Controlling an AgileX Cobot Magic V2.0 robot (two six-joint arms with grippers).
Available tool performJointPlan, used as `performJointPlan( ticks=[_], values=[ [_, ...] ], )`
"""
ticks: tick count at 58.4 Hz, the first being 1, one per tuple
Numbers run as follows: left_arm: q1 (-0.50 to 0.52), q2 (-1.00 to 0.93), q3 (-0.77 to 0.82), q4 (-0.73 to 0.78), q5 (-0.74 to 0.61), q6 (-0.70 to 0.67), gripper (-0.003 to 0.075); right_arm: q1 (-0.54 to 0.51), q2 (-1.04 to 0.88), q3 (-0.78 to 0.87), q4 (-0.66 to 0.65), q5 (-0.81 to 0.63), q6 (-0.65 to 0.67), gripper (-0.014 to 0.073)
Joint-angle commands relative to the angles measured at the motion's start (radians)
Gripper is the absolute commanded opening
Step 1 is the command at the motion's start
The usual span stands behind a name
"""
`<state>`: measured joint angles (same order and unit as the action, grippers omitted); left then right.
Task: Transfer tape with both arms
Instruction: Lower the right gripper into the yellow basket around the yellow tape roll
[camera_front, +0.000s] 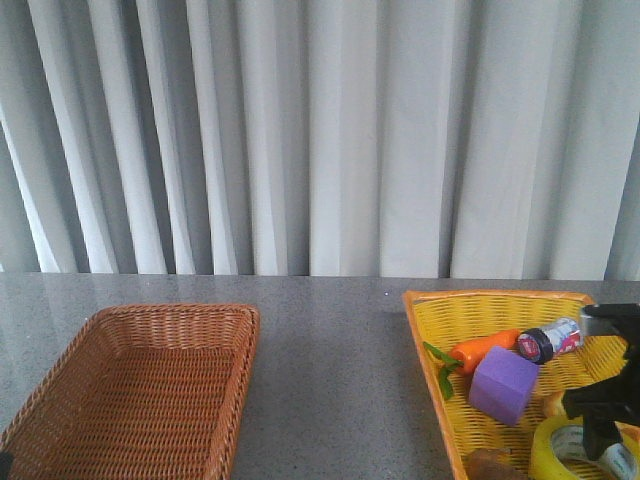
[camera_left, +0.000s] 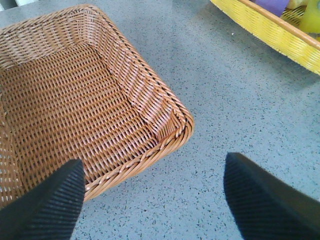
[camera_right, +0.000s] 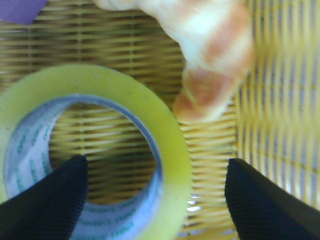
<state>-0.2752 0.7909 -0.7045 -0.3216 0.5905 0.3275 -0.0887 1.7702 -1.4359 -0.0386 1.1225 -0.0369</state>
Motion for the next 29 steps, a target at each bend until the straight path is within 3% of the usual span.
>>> performJointPlan(
  ticks=[1, 15, 29],
  values=[
    [-0.004, -0.002, -0.034, -0.022, -0.058, -0.007, 0.0545, 0.006, -0.016, -0.04, -0.017, -0.008, -0.015, 0.0504],
    [-0.004, -0.002, -0.034, -0.022, -0.056, -0.007, 0.0545, 0.005, 0.005, -0.038, -0.063, 0.017, -0.004, 0.0384],
    [-0.004, -0.002, -0.034, -0.022, -0.055, -0.007, 0.0545, 0.005, 0.005, -0.038, -0.063, 0.034, -0.005, 0.0201]
  ],
)
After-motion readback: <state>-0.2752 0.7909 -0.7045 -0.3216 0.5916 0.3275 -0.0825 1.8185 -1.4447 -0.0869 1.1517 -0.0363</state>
